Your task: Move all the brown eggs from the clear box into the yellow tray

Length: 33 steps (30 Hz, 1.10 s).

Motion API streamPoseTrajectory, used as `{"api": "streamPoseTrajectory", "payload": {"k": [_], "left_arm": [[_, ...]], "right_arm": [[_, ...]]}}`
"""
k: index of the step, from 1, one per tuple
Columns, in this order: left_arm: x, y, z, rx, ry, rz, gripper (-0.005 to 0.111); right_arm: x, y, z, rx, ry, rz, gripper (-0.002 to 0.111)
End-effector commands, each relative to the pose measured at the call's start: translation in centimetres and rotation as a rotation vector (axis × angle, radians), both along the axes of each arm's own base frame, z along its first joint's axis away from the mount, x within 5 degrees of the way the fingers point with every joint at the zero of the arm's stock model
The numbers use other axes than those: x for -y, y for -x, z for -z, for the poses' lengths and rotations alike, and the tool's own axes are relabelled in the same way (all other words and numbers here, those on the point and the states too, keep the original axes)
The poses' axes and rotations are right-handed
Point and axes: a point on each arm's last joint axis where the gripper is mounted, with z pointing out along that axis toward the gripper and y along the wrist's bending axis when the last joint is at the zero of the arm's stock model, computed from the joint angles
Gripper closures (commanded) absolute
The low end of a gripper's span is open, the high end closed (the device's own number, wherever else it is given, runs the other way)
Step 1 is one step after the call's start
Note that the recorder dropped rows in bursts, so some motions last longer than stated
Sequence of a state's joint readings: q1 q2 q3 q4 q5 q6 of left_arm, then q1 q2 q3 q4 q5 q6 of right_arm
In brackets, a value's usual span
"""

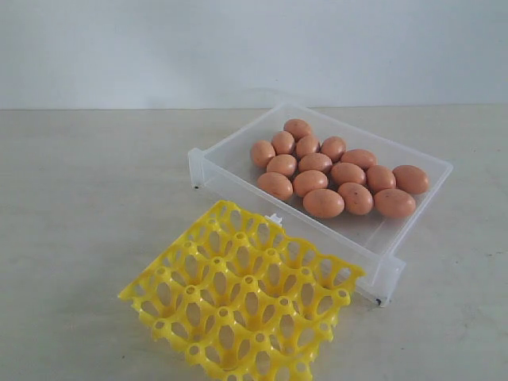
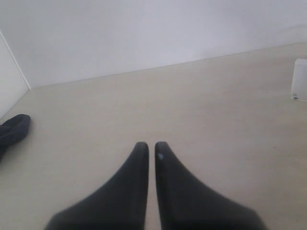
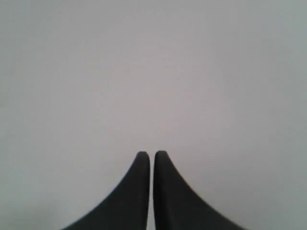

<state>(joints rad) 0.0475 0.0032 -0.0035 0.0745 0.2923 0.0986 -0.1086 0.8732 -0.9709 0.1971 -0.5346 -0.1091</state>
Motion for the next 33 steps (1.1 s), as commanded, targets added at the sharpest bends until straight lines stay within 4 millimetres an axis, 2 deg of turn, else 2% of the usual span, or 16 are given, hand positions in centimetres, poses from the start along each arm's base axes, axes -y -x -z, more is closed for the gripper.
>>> {"api": "streamPoseTrajectory", "payload": {"k": [1,3,5,8,11,14,17,21,27,29,33], "left_arm": [[0.0,0.0,0.1,0.000,0.007,-0.003,0.103],[0.0,0.0,0.1,0.000,0.007,-0.003,0.103],[0.0,0.0,0.1,0.000,0.007,-0.003,0.103],[0.0,0.0,0.1,0.000,0.007,-0.003,0.103],[0.0,0.0,0.1,0.000,0.007,-0.003,0.103],[0.0,0.0,0.1,0.000,0.007,-0.003,0.103],[0.0,0.0,0.1,0.000,0.007,-0.003,0.103],[0.0,0.0,0.1,0.000,0.007,-0.003,0.103],[0.0,0.0,0.1,0.000,0.007,-0.003,0.103],[0.0,0.0,0.1,0.000,0.007,-0.003,0.103],[0.0,0.0,0.1,0.000,0.007,-0.003,0.103]], "right_arm": [[-0.6,-11.6,2.4,-0.714,0.309,0.033,0.109],[-0.1,-15.9,4.6,-1.005,0.339,0.063,0.109],[0.1,-19.2,7.1,-1.260,0.341,0.037,0.109],[-0.4,-22.0,10.9,-1.585,0.359,-0.093,0.109],[-2.2,-22.9,14.3,-1.824,0.424,-0.414,0.109],[-4.0,-24.1,16.3,-1.780,0.464,-0.670,0.109],[-5.2,-24.6,17.3,-1.731,0.497,-0.804,0.109],[-5.6,-25.1,19.1,-1.790,0.697,-0.760,0.099],[-5.9,-26.2,22.2,-1.861,0.753,-0.780,0.063],[-5.9,-26.6,23.2,-1.882,0.747,-0.792,0.058],[-6.0,-27.0,25.7,-1.938,0.737,-0.825,0.058]]}}
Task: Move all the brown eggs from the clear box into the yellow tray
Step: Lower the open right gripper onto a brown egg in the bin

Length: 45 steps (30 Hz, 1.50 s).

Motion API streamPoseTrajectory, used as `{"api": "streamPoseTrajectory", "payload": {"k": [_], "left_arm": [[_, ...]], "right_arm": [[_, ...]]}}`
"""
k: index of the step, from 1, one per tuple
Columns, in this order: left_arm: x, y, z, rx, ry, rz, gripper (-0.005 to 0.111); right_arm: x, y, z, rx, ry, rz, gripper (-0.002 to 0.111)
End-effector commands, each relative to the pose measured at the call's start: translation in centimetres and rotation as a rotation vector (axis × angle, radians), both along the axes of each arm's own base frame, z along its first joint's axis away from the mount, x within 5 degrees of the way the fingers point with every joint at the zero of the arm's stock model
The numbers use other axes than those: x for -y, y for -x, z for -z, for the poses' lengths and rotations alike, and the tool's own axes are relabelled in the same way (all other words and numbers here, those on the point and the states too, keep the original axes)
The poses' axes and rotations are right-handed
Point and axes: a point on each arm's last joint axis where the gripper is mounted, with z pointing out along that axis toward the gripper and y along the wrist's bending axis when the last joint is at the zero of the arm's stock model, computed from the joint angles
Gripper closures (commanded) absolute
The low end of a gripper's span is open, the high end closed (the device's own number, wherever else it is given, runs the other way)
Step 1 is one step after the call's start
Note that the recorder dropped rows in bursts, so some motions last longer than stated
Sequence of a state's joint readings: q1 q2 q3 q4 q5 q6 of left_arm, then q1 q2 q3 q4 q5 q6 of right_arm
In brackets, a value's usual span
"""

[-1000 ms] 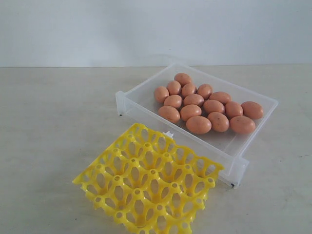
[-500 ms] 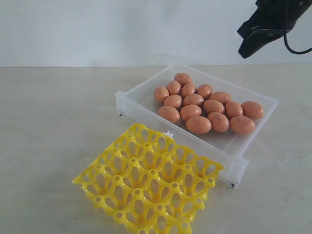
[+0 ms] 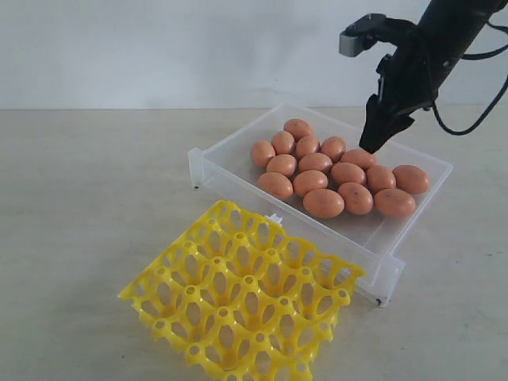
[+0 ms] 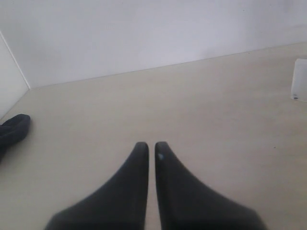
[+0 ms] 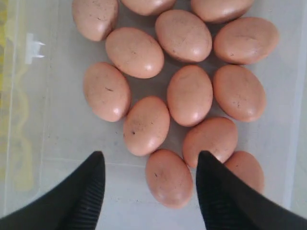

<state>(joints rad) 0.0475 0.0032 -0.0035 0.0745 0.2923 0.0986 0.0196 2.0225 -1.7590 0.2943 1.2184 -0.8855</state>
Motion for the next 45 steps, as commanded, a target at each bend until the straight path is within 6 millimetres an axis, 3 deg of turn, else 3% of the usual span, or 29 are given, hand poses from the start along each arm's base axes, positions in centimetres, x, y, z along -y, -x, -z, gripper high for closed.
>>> {"api": "streamPoseTrajectory", "payload": {"k": [1,5,8,31,36,40,41,45], "left_arm": [[0.0,0.0,0.1,0.000,0.007,-0.003,0.103],[0.0,0.0,0.1,0.000,0.007,-0.003,0.103],[0.0,0.0,0.1,0.000,0.007,-0.003,0.103],[0.0,0.0,0.1,0.000,0.007,-0.003,0.103],[0.0,0.0,0.1,0.000,0.007,-0.003,0.103],[0.0,0.0,0.1,0.000,0.007,-0.003,0.103],[0.0,0.0,0.1,0.000,0.007,-0.003,0.103],[0.0,0.0,0.1,0.000,0.007,-0.003,0.103]], "right_arm": [[0.0,-0.2,2.7,-0.068,0.010,-0.026,0.058],[0.3,0.4,6.2,-0.121,0.052,-0.073,0.058],[1.0,0.9,7.4,-0.162,0.127,-0.100,0.058],[1.1,0.3,7.6,-0.092,0.137,-0.087,0.058],[1.4,1.8,10.3,-0.131,0.180,-0.133,0.058],[1.3,1.3,10.4,-0.075,0.168,-0.100,0.059],[1.2,1.1,10.4,-0.061,0.145,-0.060,0.064],[0.4,0.7,10.2,-0.057,0.035,0.093,0.108]]}}
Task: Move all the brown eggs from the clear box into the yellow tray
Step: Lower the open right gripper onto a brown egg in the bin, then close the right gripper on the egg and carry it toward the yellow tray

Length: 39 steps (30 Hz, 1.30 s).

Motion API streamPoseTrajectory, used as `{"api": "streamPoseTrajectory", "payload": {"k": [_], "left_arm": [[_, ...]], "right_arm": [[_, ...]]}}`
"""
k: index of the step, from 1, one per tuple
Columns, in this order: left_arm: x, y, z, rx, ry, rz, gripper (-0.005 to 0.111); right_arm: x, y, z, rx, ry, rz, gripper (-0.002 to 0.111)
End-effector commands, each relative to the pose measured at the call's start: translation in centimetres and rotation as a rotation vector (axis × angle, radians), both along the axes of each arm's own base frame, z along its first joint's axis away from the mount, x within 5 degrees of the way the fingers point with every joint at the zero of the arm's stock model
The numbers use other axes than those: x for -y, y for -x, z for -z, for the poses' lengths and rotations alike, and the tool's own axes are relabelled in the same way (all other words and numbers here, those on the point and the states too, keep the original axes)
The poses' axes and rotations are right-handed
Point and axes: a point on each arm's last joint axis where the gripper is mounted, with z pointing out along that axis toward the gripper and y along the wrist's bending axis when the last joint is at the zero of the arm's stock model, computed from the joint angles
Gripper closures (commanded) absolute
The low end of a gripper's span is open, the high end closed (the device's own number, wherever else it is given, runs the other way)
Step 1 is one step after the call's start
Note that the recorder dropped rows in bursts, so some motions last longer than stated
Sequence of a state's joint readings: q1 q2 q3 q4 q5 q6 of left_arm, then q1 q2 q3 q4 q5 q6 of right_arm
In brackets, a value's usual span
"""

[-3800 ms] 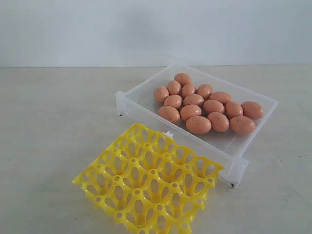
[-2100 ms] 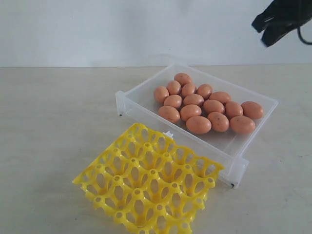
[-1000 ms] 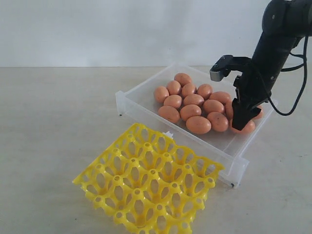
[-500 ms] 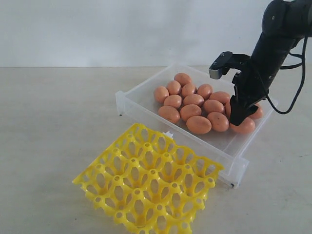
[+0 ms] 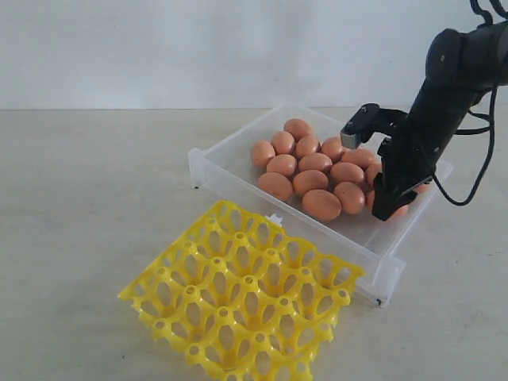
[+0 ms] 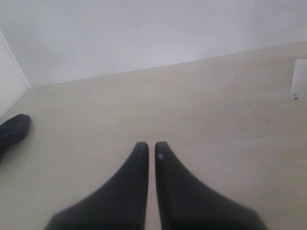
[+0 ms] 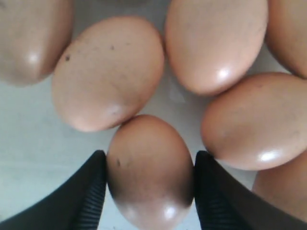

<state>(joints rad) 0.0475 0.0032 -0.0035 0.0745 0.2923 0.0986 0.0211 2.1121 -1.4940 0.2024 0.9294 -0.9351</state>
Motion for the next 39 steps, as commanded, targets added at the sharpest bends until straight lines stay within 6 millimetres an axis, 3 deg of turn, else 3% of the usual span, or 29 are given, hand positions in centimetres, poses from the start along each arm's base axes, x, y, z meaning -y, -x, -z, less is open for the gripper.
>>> {"api": "streamPoseTrajectory", "payload": {"k": [1,7,14,18,20,23,25,27,31,34,36,39], "left_arm": [[0.0,0.0,0.1,0.000,0.007,-0.003,0.103],[0.0,0.0,0.1,0.000,0.007,-0.003,0.103],[0.0,0.0,0.1,0.000,0.007,-0.003,0.103],[0.0,0.0,0.1,0.000,0.007,-0.003,0.103],[0.0,0.0,0.1,0.000,0.007,-0.003,0.103],[0.0,0.0,0.1,0.000,0.007,-0.003,0.103],[0.0,0.0,0.1,0.000,0.007,-0.003,0.103],[0.0,0.0,0.1,0.000,0.007,-0.003,0.103],[0.0,0.0,0.1,0.000,0.007,-0.003,0.103],[0.0,0.0,0.1,0.000,0.007,-0.003,0.103],[0.0,0.0,0.1,0.000,0.007,-0.003,0.103],[0.0,0.0,0.1,0.000,0.007,-0.003,0.103]], "right_arm": [[-0.6,-0.1,-0.2,0.007,-0.092,0.126,0.108],[-0.9,-0.1,-1.1,0.021,-0.124,0.142,0.108],[-1.1,-0.1,-5.6,0.157,-0.188,0.241,0.108],[-1.9,0.5,-8.5,0.190,-0.316,0.294,0.108],[-3.2,1.1,-10.4,0.155,-0.499,0.329,0.108],[-6.2,2.4,-12.4,0.112,-0.862,0.157,0.108],[-8.5,3.4,-12.9,0.107,-1.088,0.055,0.109],[-11.2,4.8,-12.0,0.095,-1.207,-0.009,0.109],[-16.8,8.2,-9.6,0.087,-1.209,-0.177,0.109],[-20.4,10.0,-8.3,0.213,-1.073,-0.358,0.109],[-22.4,10.7,-7.8,0.321,-0.976,-0.433,0.109],[-23.4,10.7,-7.1,0.368,-0.890,-0.407,0.109]]}}
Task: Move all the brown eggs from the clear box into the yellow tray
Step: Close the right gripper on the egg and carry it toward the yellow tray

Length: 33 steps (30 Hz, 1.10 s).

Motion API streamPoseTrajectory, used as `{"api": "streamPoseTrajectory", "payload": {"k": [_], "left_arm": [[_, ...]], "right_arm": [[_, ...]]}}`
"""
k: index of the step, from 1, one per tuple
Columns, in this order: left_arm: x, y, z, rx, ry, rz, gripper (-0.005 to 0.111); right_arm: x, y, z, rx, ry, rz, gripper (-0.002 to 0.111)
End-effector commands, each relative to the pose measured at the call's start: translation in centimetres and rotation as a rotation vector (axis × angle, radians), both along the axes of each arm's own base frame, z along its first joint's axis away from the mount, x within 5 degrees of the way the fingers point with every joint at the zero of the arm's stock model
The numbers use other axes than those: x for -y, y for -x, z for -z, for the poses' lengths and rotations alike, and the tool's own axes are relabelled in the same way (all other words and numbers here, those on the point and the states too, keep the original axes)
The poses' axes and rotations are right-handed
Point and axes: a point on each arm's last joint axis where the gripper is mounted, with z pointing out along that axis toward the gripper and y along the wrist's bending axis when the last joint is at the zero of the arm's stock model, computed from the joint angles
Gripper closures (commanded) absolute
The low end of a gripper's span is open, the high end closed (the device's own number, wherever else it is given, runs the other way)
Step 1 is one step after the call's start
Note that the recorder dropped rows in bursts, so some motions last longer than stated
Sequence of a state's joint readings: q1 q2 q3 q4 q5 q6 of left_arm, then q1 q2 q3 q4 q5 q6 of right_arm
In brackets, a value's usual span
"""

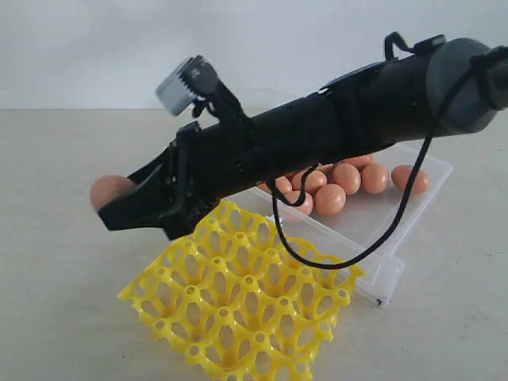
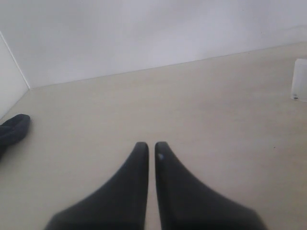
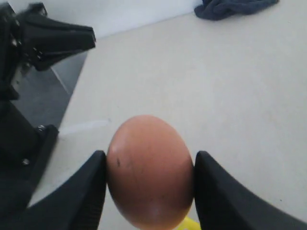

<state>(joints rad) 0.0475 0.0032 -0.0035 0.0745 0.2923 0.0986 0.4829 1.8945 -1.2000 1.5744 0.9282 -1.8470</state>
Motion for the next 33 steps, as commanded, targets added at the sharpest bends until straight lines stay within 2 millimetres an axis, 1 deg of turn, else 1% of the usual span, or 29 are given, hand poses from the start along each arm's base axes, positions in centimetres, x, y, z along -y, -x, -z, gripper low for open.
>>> {"api": "streamPoseTrajectory", "payload": {"k": [1,4,8,10,12,15,20,24,28,33], "left_arm": [[0.0,0.0,0.1,0.000,0.007,-0.003,0.103],[0.0,0.0,0.1,0.000,0.007,-0.003,0.103],[0.0,0.0,0.1,0.000,0.007,-0.003,0.103],[0.0,0.0,0.1,0.000,0.007,-0.003,0.103],[0.0,0.0,0.1,0.000,0.007,-0.003,0.103],[0.0,0.0,0.1,0.000,0.007,-0.003,0.103],[0.0,0.0,0.1,0.000,0.007,-0.003,0.103],[0.0,0.0,0.1,0.000,0.007,-0.003,0.103],[0.0,0.0,0.1,0.000,0.007,-0.003,0.103],[0.0,0.0,0.1,0.000,0.007,-0.003,0.103]], "right_arm": [[-1.4,0.2,0.5,0.107,0.094,0.072,0.109],[-1.5,-0.1,1.6,0.095,0.122,0.098,0.109],[-1.6,-0.8,4.0,0.026,0.161,0.134,0.109],[-1.9,-0.8,5.2,-0.031,0.143,0.126,0.109],[-2.3,-0.6,5.7,-0.094,0.084,0.100,0.109],[-2.7,-0.2,5.8,-0.149,0.005,0.058,0.109],[-2.8,-0.1,5.9,-0.161,-0.011,0.038,0.109],[-2.8,0.7,5.3,-0.181,-0.069,-0.065,0.109],[-1.6,1.5,4.6,-0.213,-0.129,-0.224,0.109],[0.5,0.9,4.9,-0.184,-0.021,-0.262,0.109]]}}
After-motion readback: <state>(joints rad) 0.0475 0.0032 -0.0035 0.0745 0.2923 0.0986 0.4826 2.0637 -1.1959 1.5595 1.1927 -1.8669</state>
